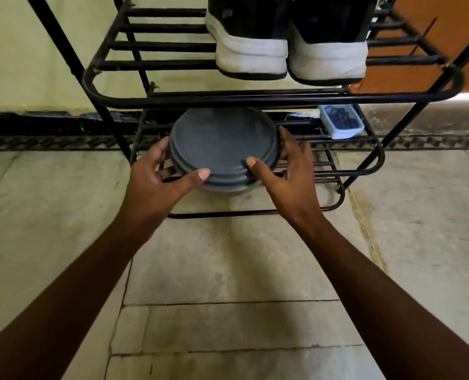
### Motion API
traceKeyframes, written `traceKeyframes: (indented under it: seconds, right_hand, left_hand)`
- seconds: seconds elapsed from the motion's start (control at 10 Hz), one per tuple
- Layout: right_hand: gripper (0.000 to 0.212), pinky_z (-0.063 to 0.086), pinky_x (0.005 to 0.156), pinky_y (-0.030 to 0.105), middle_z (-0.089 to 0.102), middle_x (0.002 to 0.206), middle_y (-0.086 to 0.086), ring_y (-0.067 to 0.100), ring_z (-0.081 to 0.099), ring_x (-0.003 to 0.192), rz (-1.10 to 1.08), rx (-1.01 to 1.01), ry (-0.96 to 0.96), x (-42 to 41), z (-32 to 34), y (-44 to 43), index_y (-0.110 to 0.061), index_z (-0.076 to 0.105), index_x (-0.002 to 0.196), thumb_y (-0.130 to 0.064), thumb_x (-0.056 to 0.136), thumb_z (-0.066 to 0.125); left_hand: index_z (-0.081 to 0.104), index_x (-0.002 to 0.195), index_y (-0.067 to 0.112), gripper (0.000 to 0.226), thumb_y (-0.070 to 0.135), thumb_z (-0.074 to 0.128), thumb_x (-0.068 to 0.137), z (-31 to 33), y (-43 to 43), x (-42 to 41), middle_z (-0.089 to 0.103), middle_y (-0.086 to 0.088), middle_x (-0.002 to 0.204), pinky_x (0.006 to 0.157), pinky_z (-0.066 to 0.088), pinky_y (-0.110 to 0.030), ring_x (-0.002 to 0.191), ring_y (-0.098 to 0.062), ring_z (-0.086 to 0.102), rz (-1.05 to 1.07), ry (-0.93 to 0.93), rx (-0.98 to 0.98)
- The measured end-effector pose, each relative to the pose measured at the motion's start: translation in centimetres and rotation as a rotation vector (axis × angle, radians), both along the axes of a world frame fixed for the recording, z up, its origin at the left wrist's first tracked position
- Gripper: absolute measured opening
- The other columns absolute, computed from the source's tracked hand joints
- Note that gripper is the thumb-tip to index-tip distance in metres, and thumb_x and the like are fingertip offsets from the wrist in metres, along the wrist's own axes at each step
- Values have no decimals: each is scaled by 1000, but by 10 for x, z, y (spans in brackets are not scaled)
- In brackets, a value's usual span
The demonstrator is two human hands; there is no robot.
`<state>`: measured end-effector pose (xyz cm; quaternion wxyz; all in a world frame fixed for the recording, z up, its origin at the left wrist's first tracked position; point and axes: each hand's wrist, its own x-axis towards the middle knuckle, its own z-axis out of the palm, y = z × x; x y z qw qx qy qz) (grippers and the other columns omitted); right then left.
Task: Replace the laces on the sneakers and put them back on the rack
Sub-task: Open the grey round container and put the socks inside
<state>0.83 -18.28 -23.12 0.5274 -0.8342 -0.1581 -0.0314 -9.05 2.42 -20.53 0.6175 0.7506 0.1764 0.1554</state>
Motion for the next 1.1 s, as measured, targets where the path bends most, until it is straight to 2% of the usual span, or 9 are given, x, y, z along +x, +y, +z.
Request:
traceKeyframes:
  seconds: [0.1,0.3,0.4,0.5,0.6,0.7,0.9,1.0,1.1]
  right_hand:
    - [88,30,98,2,33,139,-2,5,39,126,51,-15,-32,13,1,8,-29,34,155,-57,82,73]
    - [86,28,89,-6,34,138,0,3,40,121,53,37,-69,23,-1,16,-27,38,155,-56,83,75]
    - [86,28,88,-10,31,135,0,-4,40,114,52,42,-72,20,-5,18,-24,35,157,-43,86,78]
    - [92,37,105,5,30,138,0,11,44,127,76,36,-83,26,-10,23,-26,29,160,-46,84,78]
    - [91,41,114,29,31,147,6,16,42,133,90,12,-66,37,-8,28,-25,30,159,-46,84,77]
    - [86,39,110,22,34,144,6,12,43,127,79,-40,-70,47,-9,33,-21,33,158,-44,87,76]
    - [82,48,104,32,43,134,8,20,51,118,83,-118,-137,59,-14,39,-19,38,155,-56,88,66]
    - [78,48,105,34,47,138,7,17,50,123,76,-122,-149,57,-10,36,-22,39,154,-59,90,63]
    - [66,50,103,36,48,139,3,15,51,123,23,-63,-132,43,-7,28,-26,46,148,-54,92,66]
  left_hand:
    - [52,142,36,81,29,91,71,6,5,9,59,30,123,94,60,-39,115,-2,63,3,5,55]
    - [58,132,36,73,28,91,68,5,20,15,66,14,128,94,59,-46,119,-15,67,-16,-21,32]
    - [55,137,32,77,21,90,70,0,21,15,63,17,130,99,57,-39,121,-9,64,-11,-49,59]
    - [50,147,26,86,18,90,71,-3,24,22,59,13,139,100,56,-33,125,-8,61,-15,-62,83]
    - [45,152,20,85,12,86,78,-7,28,36,57,8,144,102,54,-29,128,-6,59,-29,-72,88]
    - [45,151,19,79,11,83,82,-11,32,47,59,10,141,102,53,-24,127,-1,59,-35,-79,99]
    - [43,152,19,74,10,78,88,-19,39,57,57,8,146,111,48,-34,134,-3,53,-27,-61,144]
    - [41,154,17,78,13,80,86,-18,37,57,54,4,149,111,49,-36,134,-6,54,34,-29,124]
    - [43,153,16,76,20,81,87,-20,19,43,54,0,150,111,49,-39,134,-11,54,256,-31,132]
